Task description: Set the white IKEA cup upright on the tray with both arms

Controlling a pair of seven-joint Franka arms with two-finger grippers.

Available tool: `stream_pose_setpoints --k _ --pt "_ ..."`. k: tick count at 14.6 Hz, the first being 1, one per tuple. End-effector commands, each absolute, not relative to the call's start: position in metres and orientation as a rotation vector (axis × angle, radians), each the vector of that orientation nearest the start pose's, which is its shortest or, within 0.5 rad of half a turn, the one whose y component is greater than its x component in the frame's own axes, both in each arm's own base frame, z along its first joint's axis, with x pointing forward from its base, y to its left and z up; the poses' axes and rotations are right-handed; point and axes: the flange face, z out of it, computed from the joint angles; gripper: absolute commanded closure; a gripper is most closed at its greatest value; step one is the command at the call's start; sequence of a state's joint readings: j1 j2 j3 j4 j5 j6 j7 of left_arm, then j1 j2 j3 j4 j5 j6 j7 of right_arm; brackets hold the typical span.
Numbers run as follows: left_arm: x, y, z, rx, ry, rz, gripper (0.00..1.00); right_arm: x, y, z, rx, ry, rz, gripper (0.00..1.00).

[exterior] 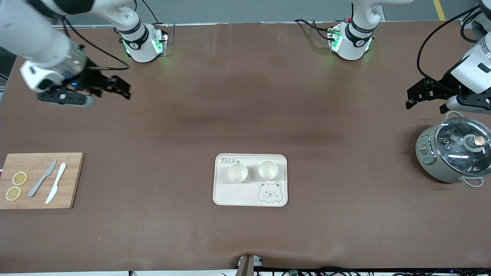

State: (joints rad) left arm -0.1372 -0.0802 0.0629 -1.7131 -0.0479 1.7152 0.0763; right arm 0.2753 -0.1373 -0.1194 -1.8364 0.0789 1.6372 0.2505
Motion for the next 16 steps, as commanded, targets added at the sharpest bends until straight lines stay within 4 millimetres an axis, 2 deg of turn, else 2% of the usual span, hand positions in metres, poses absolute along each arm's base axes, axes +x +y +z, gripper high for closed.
stream_pose_setpoints --k 1,2,5,8,10,12,14,16 --pt "0.503 -0.042 0.631 -3.165 0.251 -0.162 0.0 0.495 0.01 0.577 -3.069 0.025 0.094 0.0" --pt "0.501 -0.042 0.631 -3.165 0.251 -0.157 0.0 0.497 -0.006 0.577 -3.08 -0.021 0.066 0.0" --pt "0.5 -0.045 0.632 -3.163 0.258 -0.162 0.0 0.503 -0.016 0.581 -3.144 -0.029 -0.01 0.0" --pt "0.503 -0.054 0.633 -3.161 0.282 -0.171 0.0 0.508 -0.017 0.593 -3.187 -0.055 -0.07 0.0" --pt "0.503 -0.064 0.639 -3.16 0.302 -0.188 0.0 0.522 -0.016 0.607 -3.192 -0.047 -0.102 0.0" --pt "0.503 -0.062 0.642 -3.16 0.29 -0.195 0.0 0.528 -0.012 0.618 -3.202 -0.063 -0.044 0.0" --pt "0.504 -0.055 0.648 -3.16 0.27 -0.213 0.0 0.535 -0.017 0.622 -3.196 -0.046 0.013 0.0" --pt "0.501 -0.051 0.648 -3.161 0.266 -0.167 0.0 0.536 -0.015 0.627 -3.193 -0.03 -0.005 0.0"
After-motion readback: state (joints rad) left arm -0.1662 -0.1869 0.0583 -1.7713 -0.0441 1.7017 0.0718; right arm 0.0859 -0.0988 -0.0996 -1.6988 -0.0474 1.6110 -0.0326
